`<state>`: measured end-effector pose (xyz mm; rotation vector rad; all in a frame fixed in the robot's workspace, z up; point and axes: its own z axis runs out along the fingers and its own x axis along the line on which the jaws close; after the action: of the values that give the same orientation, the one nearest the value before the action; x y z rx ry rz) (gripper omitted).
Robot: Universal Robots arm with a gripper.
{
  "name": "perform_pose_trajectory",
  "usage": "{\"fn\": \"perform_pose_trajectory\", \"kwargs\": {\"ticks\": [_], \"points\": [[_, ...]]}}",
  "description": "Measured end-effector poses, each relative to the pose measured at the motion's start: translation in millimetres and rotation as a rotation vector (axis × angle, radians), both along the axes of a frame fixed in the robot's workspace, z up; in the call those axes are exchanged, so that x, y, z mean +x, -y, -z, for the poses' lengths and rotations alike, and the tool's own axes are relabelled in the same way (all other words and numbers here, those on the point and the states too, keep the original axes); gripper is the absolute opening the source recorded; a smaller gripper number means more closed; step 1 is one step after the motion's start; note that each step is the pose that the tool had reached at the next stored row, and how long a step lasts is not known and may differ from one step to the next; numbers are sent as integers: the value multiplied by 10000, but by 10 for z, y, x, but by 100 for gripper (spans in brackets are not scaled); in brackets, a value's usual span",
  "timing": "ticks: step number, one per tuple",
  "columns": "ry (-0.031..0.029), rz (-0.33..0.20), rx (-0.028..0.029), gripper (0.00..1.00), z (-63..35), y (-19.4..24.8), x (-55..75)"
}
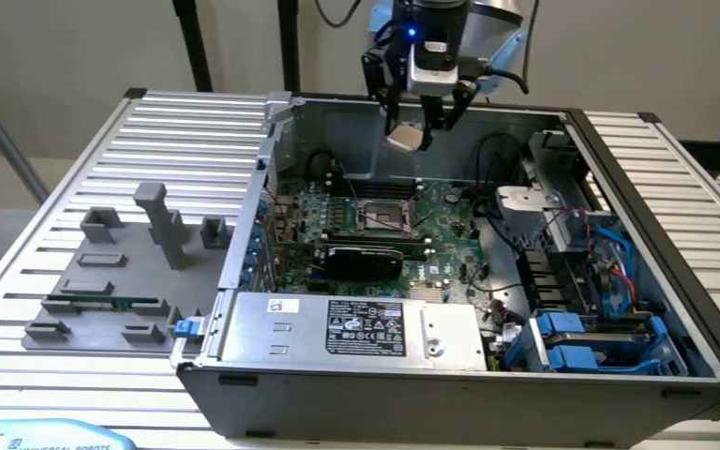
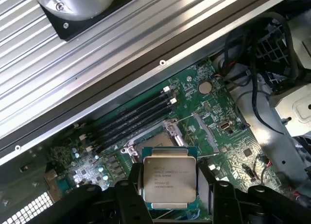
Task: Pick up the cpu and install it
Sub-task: 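Place the cpu into insertion slot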
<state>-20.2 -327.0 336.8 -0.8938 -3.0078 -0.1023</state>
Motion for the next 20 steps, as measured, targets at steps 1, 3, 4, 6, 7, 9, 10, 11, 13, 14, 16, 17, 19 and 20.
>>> {"fn": "perform_pose_trajectory", "kwargs": {"ticks": [1,3,4,6,7,9,10,11,13,14,16,17,19,20], "points": [[0,180,0,55,1,0,0],[0,540,0,55,2,0,0],[-1,721,0,55,2,0,0],[0,1097,-1,55,3,0,0],[-1,1275,-1,55,4,0,0],[0,1635,0,55,5,0,0],[0,1814,0,55,6,0,0],[0,2001,-1,55,7,0,0],[0,2366,0,55,8,0,0],[0,2545,0,55,9,0,0],[0,2911,0,55,10,0,0],[0,3090,0,55,11,0,0],[0,3444,-1,55,12,0,0],[0,3641,-1,55,13,0,0]]}}
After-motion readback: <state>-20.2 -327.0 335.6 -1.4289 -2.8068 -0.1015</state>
